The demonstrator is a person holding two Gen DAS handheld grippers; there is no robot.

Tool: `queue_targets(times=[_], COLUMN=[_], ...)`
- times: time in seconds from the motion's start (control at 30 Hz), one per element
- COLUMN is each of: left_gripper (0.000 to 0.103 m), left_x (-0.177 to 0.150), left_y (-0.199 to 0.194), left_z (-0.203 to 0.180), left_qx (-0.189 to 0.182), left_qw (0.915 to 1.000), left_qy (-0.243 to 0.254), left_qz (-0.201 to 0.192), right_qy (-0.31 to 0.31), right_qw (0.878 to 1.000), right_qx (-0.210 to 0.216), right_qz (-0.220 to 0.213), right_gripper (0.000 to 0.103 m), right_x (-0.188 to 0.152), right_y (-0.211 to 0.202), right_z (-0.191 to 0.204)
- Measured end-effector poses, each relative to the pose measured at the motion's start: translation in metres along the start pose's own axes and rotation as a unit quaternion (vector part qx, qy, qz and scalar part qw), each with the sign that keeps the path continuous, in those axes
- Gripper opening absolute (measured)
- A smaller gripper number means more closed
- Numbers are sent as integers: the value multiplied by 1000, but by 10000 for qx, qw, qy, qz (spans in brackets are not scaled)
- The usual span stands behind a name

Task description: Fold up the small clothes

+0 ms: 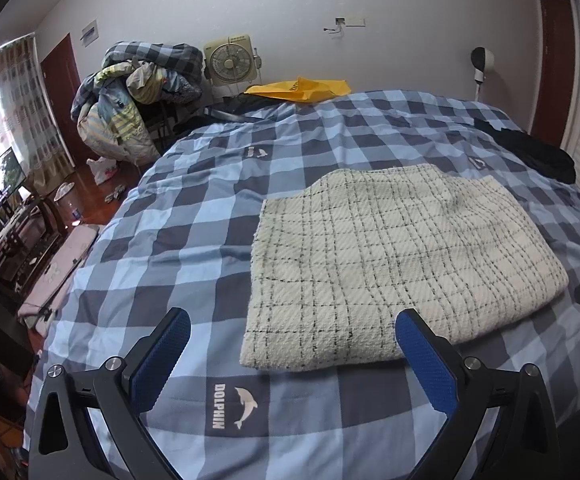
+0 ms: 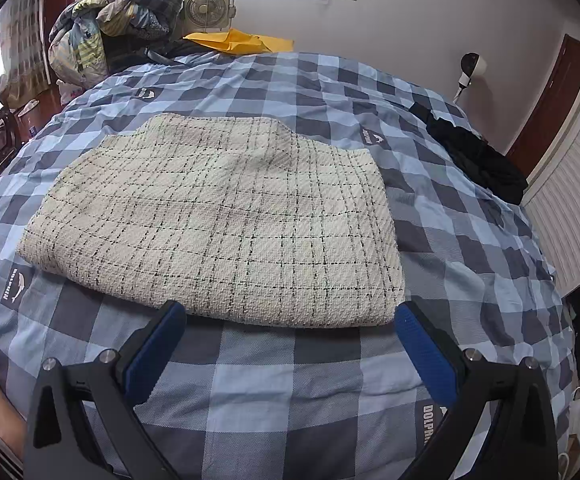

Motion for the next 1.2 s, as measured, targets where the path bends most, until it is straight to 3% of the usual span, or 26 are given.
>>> queue_targets(times=[0.8,1.1,1.2], left_gripper=[103,103,103], left_x=[-3,-3,-5], left_y=[-5,-5,-9], left_z=[-12,-11,-11], left_qx=[311,324,141], left_qw=[9989,9990,9990], left_qy=[324,297,294], left_qz=[-154,-124,-307], right_qy=[-14,-18,-20], right_qw=[10000,10000,10000], right_qx=[-12,-21,-21], right_qz=[4,-2,-2], right_gripper=[102,102,102], right_x=[0,0,0], right_y=[0,-1,-1], right_z=[1,1,2])
Point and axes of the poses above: each gripper's, at about its wrist camera, not at the fingertips, and y roughly the way its jaws point, z to its left, x to its top, the point moved 1 cm from there along y, roughly the way its jaws point, and after that the axes turned 10 degrees about z, right-handed, at the moved point
